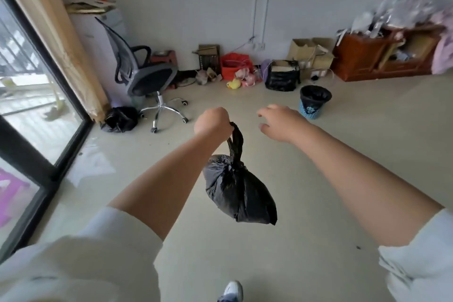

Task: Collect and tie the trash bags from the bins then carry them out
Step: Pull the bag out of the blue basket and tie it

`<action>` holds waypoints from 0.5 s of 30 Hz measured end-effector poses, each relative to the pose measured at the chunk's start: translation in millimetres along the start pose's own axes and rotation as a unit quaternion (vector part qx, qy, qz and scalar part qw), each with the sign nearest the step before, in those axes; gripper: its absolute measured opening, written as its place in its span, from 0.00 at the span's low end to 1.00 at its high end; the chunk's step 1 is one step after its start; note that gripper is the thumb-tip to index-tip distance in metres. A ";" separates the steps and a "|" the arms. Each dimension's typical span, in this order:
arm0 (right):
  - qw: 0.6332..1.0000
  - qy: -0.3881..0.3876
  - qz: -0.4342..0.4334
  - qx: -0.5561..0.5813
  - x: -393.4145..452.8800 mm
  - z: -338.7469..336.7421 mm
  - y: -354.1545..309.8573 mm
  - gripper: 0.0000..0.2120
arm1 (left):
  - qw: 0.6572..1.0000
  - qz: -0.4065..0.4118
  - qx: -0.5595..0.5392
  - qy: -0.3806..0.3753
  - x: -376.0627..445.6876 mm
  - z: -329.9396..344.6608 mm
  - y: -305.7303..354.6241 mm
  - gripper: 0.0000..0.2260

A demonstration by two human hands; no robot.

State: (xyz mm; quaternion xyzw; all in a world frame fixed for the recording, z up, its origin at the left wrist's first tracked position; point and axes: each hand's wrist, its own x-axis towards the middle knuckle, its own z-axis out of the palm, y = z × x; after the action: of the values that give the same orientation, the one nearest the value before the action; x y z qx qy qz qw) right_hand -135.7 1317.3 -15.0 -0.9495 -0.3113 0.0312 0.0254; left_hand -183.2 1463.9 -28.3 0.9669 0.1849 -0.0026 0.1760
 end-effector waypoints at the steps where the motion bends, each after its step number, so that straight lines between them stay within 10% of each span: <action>1: 1.000 0.010 0.019 -0.007 19.6 -11.2 29.2 0.19 | 1.000 0.019 0.000 -0.004 29.4 -1.9 24.0 0.14; 15: 0.980 0.019 0.195 0.045 246.6 -55.9 382.4 0.16 | 0.976 0.179 0.091 -0.086 390.9 59.2 277.8 0.16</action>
State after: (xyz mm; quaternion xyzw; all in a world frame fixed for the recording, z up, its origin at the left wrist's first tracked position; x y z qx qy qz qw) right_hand 292.2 1154.1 4.2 -0.9902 -0.1180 0.0318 0.0670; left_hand 284.1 1341.5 -17.0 0.9924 -0.0080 -0.0713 0.1003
